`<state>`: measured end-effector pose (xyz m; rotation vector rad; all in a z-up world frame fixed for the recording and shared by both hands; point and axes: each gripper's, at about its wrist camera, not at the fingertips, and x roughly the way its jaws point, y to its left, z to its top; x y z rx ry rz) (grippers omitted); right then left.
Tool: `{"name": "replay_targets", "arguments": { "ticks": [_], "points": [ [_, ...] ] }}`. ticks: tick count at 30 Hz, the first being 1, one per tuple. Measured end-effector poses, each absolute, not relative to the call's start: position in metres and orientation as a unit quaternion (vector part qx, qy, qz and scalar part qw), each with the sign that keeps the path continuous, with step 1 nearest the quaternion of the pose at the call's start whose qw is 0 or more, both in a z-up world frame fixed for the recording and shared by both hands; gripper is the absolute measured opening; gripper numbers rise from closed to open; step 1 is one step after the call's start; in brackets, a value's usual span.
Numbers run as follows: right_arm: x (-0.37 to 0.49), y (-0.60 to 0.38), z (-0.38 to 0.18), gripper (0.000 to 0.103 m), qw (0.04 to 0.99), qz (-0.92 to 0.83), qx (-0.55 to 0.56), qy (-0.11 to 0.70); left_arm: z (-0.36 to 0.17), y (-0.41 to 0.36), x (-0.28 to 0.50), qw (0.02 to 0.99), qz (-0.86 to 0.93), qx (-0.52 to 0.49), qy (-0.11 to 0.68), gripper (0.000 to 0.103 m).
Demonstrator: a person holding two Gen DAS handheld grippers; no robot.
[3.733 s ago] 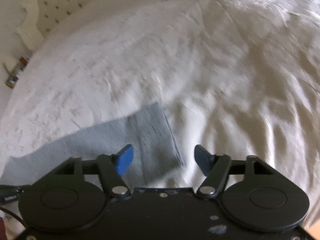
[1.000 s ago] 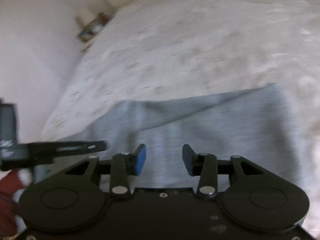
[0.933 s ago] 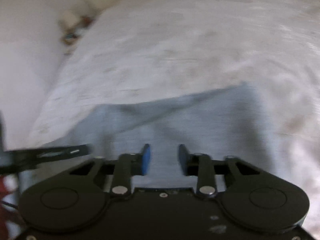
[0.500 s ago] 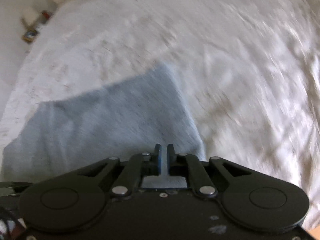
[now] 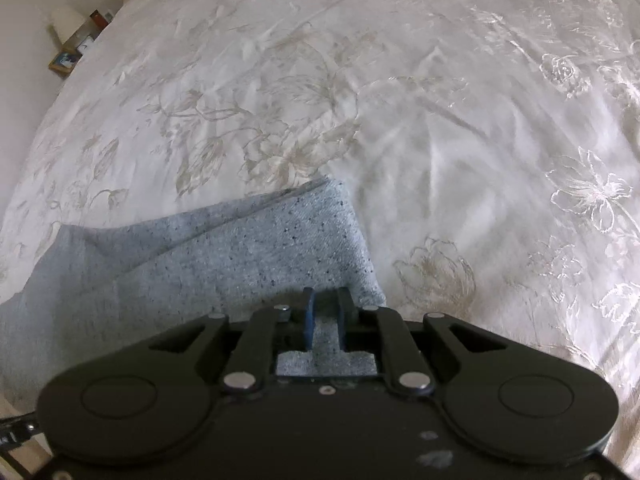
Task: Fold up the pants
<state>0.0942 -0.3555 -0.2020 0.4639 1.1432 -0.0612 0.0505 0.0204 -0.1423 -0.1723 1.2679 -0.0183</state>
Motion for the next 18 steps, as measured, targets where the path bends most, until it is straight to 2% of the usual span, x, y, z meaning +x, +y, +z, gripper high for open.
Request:
{"name": "replay_targets", "arguments": {
  "ticks": [3, 7, 9, 11, 14, 18],
  "points": [
    [0.095, -0.357, -0.207, 0.014, 0.815, -0.027, 0.221, 0.535, -0.137, 0.042, 0.041, 0.806, 0.024, -0.101, 0.582, 0.014],
    [0.090, -0.354, -0.196, 0.027, 0.818, -0.025, 0.222, 0.530, -0.126, 0.074, 0.039, 0.816, 0.066, -0.121, 0.562, 0.016],
    [0.091, -0.347, -0.193, 0.029, 0.823, -0.020, 0.211, 0.527, -0.121, 0.092, 0.043, 0.821, 0.076, -0.130, 0.551, 0.029],
    [0.087, -0.342, -0.184, 0.029, 0.829, -0.013, 0.204, 0.521, -0.117, 0.107, 0.049, 0.827, 0.075, -0.137, 0.540, 0.053],
    [0.081, -0.333, -0.171, 0.032, 0.838, -0.010, 0.197, 0.509, -0.111, 0.130, 0.059, 0.835, 0.071, -0.128, 0.530, 0.076],
    [0.076, -0.315, -0.157, 0.033, 0.845, -0.013, 0.192, 0.498, -0.108, 0.161, 0.073, 0.843, 0.066, -0.113, 0.522, 0.079]
  ]
}}
